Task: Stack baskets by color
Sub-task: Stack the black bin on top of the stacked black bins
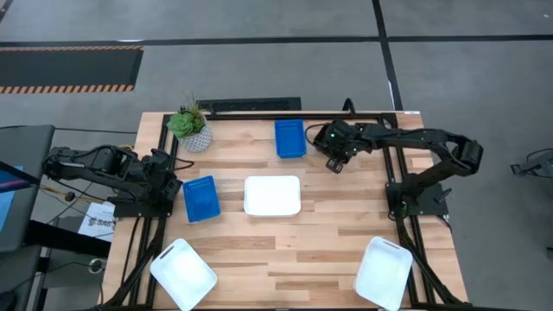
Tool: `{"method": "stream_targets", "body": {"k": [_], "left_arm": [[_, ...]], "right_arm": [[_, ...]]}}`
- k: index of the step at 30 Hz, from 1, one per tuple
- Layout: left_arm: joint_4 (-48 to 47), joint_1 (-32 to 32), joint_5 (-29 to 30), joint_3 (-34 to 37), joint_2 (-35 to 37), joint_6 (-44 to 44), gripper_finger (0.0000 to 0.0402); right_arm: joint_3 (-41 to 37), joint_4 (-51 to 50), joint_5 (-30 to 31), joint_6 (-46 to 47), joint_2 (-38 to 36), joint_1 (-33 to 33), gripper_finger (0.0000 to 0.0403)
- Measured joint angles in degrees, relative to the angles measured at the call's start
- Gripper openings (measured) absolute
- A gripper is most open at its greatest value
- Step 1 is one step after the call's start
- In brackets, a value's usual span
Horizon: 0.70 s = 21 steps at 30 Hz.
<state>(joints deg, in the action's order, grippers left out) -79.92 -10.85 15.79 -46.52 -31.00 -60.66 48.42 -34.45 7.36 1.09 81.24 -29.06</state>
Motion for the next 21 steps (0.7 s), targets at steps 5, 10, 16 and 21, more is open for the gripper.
{"method": "stream_targets", "body": {"k": [5, 10, 16, 21], "left_arm": [[0.0, 0.0, 0.0, 0.0, 0.0, 0.0, 0.0150], [0.0, 0.0, 0.0, 0.0, 0.0, 0.0, 0.0150], [0.0, 0.0, 0.0, 0.0, 0.0, 0.0, 0.0150], [0.0, 0.0, 0.0, 0.0, 0.0, 0.0, 0.0150]], "right_arm": [[1.1, -1.0, 0.1, 0.2, -4.0, -0.4, 0.0116], [3.1, -3.2, 0.2, 1.4, -7.9, -0.3, 0.0138], [4.4, -8.1, 0.4, 8.6, -13.1, 1.9, 0.0133], [2.9, -12.7, 3.6, 14.5, -15.0, 6.2, 0.0111]]}}
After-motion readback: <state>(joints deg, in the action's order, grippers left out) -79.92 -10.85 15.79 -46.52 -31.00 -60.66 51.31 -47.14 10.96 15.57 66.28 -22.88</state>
